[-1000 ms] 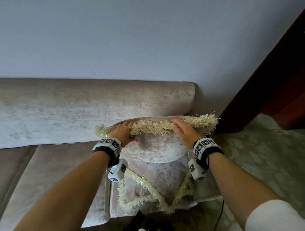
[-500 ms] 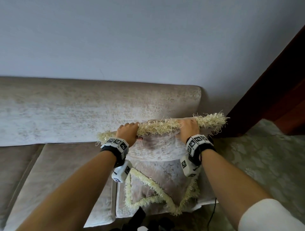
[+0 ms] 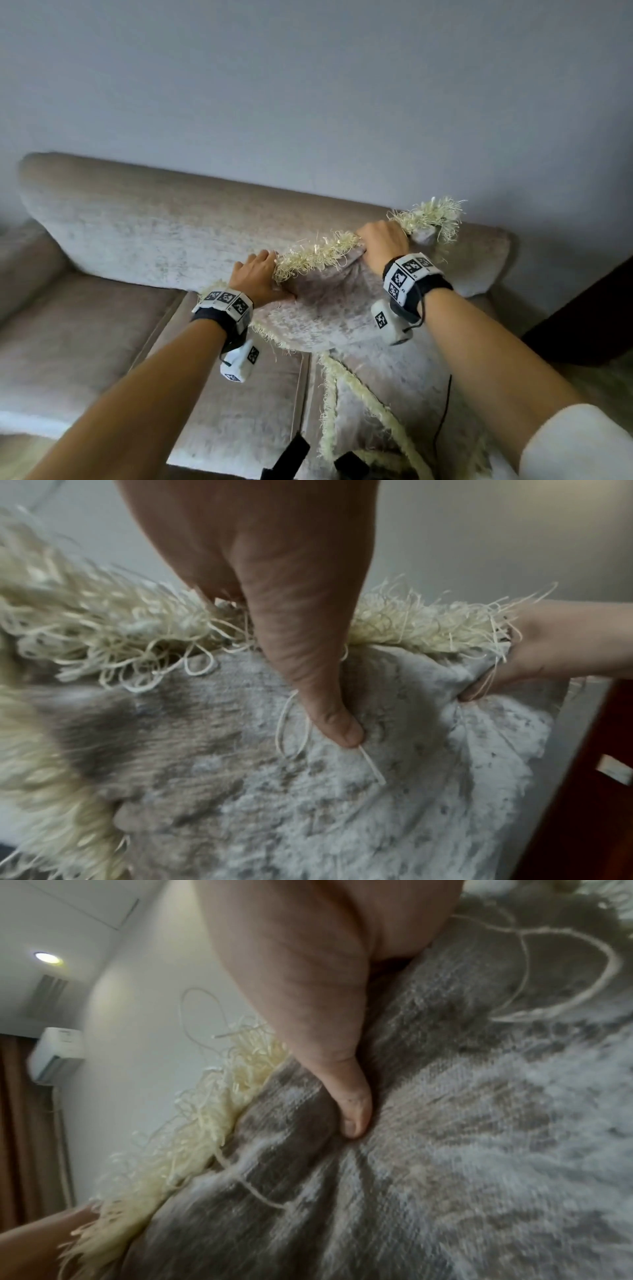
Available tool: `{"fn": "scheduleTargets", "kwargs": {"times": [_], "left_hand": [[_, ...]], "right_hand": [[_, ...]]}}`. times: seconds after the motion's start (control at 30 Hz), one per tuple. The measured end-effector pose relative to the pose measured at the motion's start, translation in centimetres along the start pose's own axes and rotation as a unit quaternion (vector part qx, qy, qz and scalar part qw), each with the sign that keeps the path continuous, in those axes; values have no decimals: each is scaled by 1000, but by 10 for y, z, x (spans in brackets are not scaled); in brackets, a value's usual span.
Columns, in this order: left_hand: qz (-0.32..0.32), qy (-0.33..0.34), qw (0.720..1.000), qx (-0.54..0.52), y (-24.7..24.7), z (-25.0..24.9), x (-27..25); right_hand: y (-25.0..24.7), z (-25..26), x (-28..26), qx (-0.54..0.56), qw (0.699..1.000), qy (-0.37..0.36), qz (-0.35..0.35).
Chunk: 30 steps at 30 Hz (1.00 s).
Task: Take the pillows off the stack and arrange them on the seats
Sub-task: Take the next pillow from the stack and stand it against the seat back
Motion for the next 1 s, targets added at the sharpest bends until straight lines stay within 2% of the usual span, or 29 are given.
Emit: {"fn": "scheduleTargets", "kwargs": {"times": [0.13, 0.27, 0.37, 0.6, 0.8, 1.0], "left_hand": [[-9, -79, 997, -24, -9, 87, -43], [-80, -155, 984, -44, -31, 169, -92], [-131, -233, 963, -42, -53, 228, -129], [-209, -294, 933, -14, -107, 337, -190], [-201, -358, 909, 68, -140, 436, -217], [-176, -389, 900, 83, -177, 547, -220]], "right_hand": [[-5, 91, 28, -5, 997, -71, 7], [3, 181, 45, 0, 992, -125, 21], [12, 242, 56, 24, 987, -156, 32], [30, 378, 89, 64, 975, -203, 60], [44, 494, 116, 116, 954, -268, 72], [61, 615, 174, 161, 938, -287, 107]]}}
Point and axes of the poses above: each hand's wrist, its own x-axis towards the middle knuckle, its own y-axis out of the palm, z = x × y, the point moved 8 cm from there along x, towards the middle knuckle, and after that the axes turned 1 degree about -x, right-handed, at the moved point
